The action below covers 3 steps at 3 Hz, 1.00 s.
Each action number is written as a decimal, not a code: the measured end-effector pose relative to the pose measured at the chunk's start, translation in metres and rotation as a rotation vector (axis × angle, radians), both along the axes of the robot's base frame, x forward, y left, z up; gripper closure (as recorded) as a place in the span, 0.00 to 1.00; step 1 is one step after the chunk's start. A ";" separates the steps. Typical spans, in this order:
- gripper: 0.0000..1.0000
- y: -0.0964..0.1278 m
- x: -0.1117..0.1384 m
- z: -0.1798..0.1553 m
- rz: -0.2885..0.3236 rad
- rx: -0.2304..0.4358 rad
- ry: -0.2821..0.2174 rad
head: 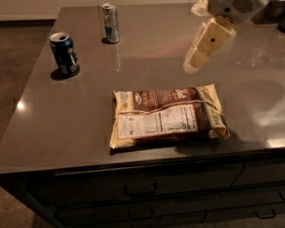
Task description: Pick pepsi can
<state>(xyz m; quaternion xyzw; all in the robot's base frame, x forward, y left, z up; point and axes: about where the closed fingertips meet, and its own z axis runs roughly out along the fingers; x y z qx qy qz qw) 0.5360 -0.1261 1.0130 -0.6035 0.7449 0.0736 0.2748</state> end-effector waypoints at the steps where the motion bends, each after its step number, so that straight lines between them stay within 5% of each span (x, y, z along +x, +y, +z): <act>1: 0.00 0.050 0.035 -0.006 0.033 0.082 0.005; 3: 0.00 0.159 0.095 -0.039 0.077 0.138 0.025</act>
Offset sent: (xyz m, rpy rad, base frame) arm 0.1071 0.1762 -0.0427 0.1717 0.0300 0.0833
